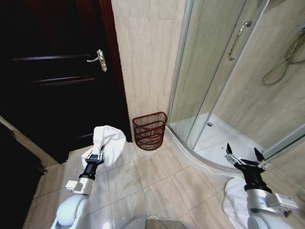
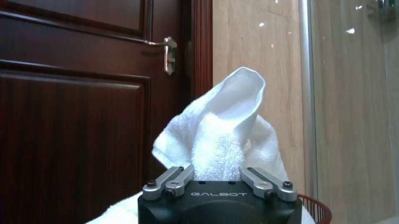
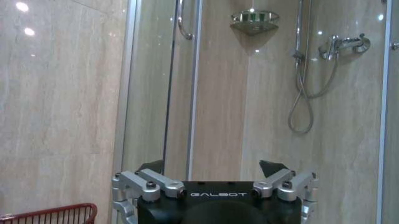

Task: Discard the used towel into the hamper.

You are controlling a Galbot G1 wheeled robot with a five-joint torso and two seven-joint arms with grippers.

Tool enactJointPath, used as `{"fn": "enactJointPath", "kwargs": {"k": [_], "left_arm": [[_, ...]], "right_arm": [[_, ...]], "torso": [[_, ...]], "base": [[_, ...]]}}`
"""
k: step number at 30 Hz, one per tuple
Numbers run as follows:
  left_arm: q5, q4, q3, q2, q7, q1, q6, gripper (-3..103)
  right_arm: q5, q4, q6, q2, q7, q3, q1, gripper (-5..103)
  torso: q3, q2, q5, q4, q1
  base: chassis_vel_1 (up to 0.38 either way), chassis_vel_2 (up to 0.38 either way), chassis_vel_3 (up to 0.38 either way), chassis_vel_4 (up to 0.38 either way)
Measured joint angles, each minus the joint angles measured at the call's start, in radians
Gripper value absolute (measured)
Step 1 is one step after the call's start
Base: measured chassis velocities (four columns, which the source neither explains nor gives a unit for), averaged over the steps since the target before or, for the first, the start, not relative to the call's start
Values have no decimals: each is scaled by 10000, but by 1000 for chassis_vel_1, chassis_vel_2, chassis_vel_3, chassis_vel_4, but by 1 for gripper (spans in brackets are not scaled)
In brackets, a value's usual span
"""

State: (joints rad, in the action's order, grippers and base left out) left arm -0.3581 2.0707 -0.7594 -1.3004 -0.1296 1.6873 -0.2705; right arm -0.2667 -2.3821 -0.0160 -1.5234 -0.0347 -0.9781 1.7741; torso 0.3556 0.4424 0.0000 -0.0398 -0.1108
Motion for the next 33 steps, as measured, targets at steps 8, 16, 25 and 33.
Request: {"fn": "enactJointPath", "kwargs": {"k": [8,16,25,33], "left_arm": [[-2,-50,-13,15,-6,-47,0,15],[11,-147,25,17,-12,-69,-135,15],[138,-197,64,-23,-88,-179,-422,15],[140,-211,59,-28,-150,-178,-513,15]], "right_arm": [[238,-27,-83,-99,10,3,48,100],[278,-6,59,-189,-27,-54,76,100],[281,31,95,-239,-255,-67,-2,100],[266,75,169,-230,-261,-70,36,100]], "torso": [[-194,-320,0,0,129],[-403,-663,0,0,262],[-450,-743,0,-1,293],[-434,-715,0,-1,286]], "base": [[0,0,0,0],[0,0,0,0],[0,0,0,0],[-69,67,57,-57]]}}
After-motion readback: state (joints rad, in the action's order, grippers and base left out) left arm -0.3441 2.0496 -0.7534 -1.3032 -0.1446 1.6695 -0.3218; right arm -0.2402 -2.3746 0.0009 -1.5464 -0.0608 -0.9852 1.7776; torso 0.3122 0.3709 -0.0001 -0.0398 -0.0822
